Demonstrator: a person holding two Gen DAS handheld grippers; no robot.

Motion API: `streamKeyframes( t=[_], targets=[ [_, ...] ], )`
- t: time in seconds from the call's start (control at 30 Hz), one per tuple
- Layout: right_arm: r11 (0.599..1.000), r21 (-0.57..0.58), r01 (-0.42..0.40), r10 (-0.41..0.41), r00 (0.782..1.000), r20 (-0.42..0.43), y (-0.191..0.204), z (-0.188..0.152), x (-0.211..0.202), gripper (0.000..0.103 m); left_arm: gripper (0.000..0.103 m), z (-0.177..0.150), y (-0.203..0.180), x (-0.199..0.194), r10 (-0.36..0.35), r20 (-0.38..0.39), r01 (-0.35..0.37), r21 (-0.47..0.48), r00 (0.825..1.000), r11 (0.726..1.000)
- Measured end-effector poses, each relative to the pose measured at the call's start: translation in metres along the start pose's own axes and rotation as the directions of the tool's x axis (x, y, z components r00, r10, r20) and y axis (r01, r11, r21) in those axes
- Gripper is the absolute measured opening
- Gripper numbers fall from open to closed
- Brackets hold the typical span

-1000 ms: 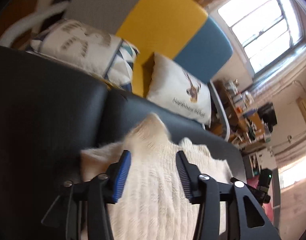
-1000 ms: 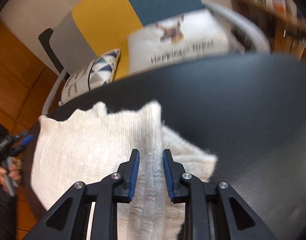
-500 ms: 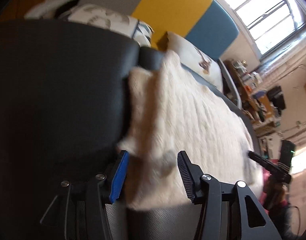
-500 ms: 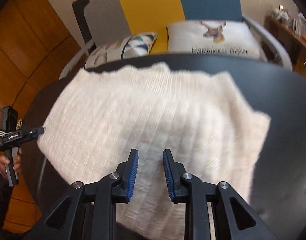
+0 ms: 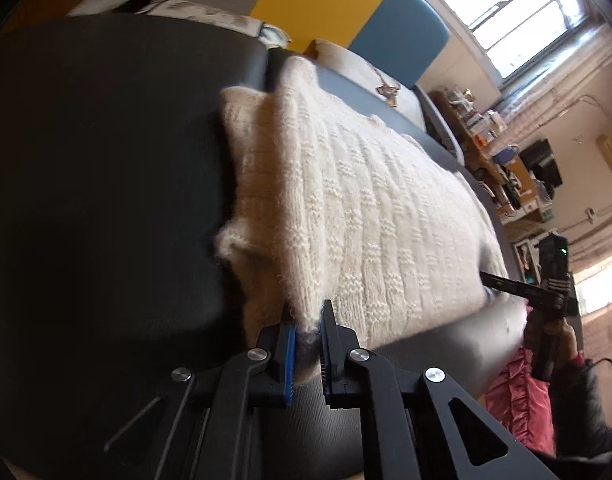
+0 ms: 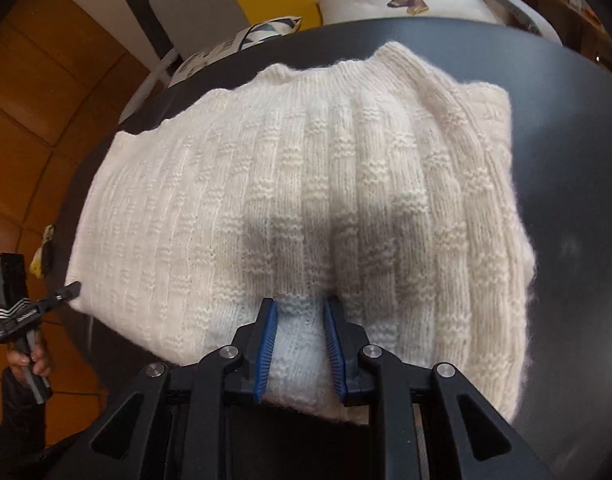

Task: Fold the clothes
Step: 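Lay the folded sweater down and open both grippers, then pull both grippers back and hold them open above the cream sweater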

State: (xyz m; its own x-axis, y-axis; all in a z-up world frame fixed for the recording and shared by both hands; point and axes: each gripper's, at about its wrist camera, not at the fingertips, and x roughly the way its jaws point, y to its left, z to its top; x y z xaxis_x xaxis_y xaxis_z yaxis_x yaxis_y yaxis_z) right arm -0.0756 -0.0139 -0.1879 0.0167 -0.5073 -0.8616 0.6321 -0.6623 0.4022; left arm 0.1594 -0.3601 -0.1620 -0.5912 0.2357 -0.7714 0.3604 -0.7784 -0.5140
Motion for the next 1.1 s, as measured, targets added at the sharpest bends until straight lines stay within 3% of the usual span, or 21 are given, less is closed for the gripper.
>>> streamKeyframes(
  t=[0.1,0.2,0.3,0.4,0.5,0.57,0.67,0.77,0.87,1.0,1.1],
  targets=[
    [0.998,0.000,-0.055,0.055,0.998,-0.004,0.008,-0.027,-0.010,0.023,0.011,-0.022,0.016,-0.017,0.022,0.010,-0.021,-0.080,1.000,0.997],
    [0.986,0.045,-0.160,0.158,0.986,0.054,-0.004,-0.050,-0.042,0.025,0.016,-0.039,0.031,-0.035,0.010,0.027,-0.006,-0.166,1.000,0.986],
    [0.979,0.029,-0.203,0.198,0.971,0.131,-0.027,-0.075,-0.084,0.026,0.023,-0.043,0.029,-0.062,0.105,0.097,-0.089,-0.162,0.990,0.983],
    [0.968,0.021,-0.251,0.246,0.959,0.141,-0.052,-0.096,-0.108,0.027,0.024,-0.036,0.009,-0.083,0.158,0.173,-0.143,-0.095,0.972,0.985],
    [0.974,0.004,-0.225,0.222,0.964,0.144,-0.067,-0.101,-0.111,0.027,0.033,-0.021,-0.042,-0.074,0.101,0.189,-0.113,0.055,0.977,0.992],
    [0.968,-0.020,-0.248,0.249,0.957,0.152,-0.073,-0.095,-0.103,0.029,0.036,-0.015,-0.081,-0.053,0.063,0.165,-0.090,0.162,0.984,0.983],
    [0.959,-0.062,-0.275,0.282,0.949,0.141,-0.077,-0.084,-0.094,0.032,0.036,-0.010,-0.145,-0.005,0.015,0.086,-0.043,0.327,0.996,0.944],
    [0.958,-0.090,-0.272,0.280,0.956,0.092,-0.080,-0.073,-0.078,0.034,0.036,-0.004,-0.208,0.044,-0.019,0.000,0.017,0.479,1.000,0.878],
    [0.940,-0.109,-0.322,0.329,0.943,0.044,-0.083,-0.063,-0.063,0.034,0.036,-0.001,-0.250,0.080,-0.037,-0.080,0.076,0.570,0.996,0.818],
    [0.892,-0.143,-0.428,0.432,0.902,-0.008,-0.080,-0.053,-0.054,0.034,0.036,0.005,-0.272,0.107,-0.038,-0.131,0.109,0.600,0.991,0.793],
    [0.836,-0.149,-0.528,0.521,0.850,-0.083,-0.075,-0.047,-0.043,0.037,0.036,0.010,-0.284,0.125,-0.023,-0.160,0.118,0.616,0.987,0.779]
  ],
)
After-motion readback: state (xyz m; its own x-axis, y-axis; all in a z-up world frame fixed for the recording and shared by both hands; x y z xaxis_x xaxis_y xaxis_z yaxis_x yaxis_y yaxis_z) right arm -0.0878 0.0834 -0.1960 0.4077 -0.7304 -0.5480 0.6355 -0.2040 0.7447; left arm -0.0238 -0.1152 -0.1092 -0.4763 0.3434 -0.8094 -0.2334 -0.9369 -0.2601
